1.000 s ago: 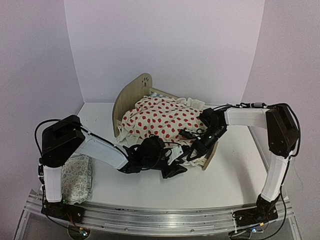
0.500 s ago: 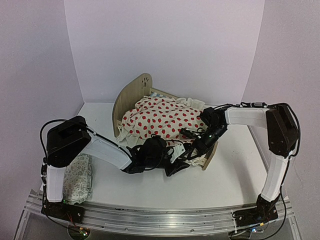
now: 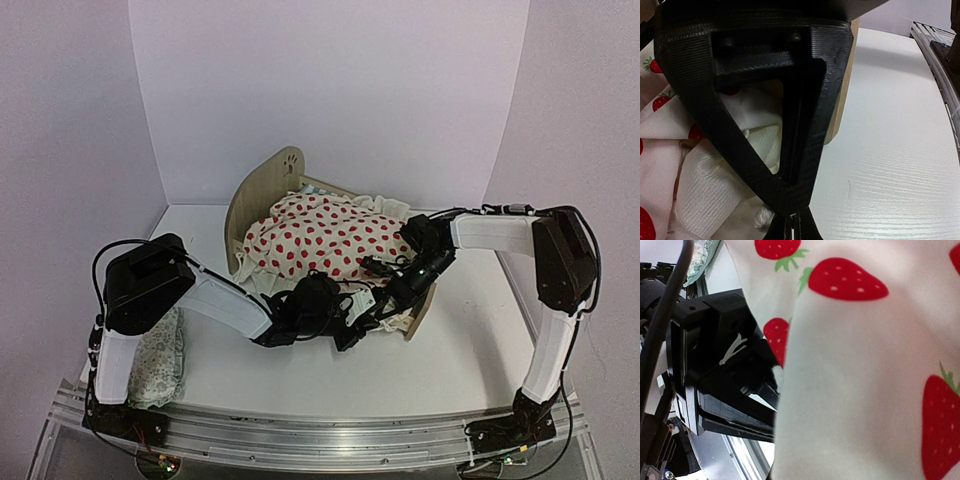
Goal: Set up the pet bed
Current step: Tie the right ropes of the mattress at the bed frame base.
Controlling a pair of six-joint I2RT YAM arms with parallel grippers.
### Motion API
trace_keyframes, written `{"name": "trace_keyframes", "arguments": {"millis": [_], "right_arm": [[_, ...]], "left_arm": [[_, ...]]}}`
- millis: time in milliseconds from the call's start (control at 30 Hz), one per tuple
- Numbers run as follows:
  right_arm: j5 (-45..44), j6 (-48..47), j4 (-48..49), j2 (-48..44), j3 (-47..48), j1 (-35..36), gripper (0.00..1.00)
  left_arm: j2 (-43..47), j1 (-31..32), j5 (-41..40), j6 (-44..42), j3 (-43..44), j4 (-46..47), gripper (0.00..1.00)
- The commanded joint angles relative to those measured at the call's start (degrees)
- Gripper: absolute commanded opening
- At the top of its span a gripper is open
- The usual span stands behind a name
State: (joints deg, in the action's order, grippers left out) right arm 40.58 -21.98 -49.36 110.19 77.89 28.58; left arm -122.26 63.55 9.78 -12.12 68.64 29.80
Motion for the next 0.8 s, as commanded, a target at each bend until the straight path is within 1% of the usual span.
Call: {"name": "trace_keyframes", "arguments": {"millis": [0,33,133,200,233,367,467,533,633,767], "right_arm": [[0.9,0.7,-0.1,-1.6,0.7,0.2,0.03],[0.5,1.1,-0.1,-1.6,1.0,0.1,0.08],[-1.2,3.4,0.0,-2.5,2.3,0.2,0.37],[-4.5,6.2,0.4,-3.2,3.6,0.2,0.47],[-7.2,8.3,0.6,-3.7,4.3,0.2,0.51],[-16.6,15.8,2.3,-7.3,5.2,0.2,0.56],[-20.3,21.5,5.2,-13.4,2.5,0.2,0.6],[-24.3,28.7,8.0,-18.1,-0.4,0.2,0.63],[-28.1,39.5,12.0,-25.3,-6.4,0.3,0.63],[-35.4,53.8,12.7,-35.1,-15.2,1.4,0.58]], "left_arm": [[0.7,0.2,-0.1,-0.6,1.9,2.2,0.0],[0.9,0.2,-0.1,-0.5,1.6,2.1,0.0],[1.2,0.2,0.0,-0.3,1.2,1.8,0.0],[1.2,0.2,0.0,-0.2,0.9,1.6,0.0],[1.2,0.2,-0.1,-0.2,0.9,1.5,0.0],[1.1,0.2,0.1,-0.2,0.8,1.3,0.0],[0.9,0.1,0.7,0.0,0.7,1.4,0.0],[0.7,0.2,0.9,0.2,0.6,1.6,0.0],[0.1,0.2,1.6,0.6,0.5,2.6,0.0],[-1.2,0.3,2.4,0.6,1.3,3.3,0.0]]}}
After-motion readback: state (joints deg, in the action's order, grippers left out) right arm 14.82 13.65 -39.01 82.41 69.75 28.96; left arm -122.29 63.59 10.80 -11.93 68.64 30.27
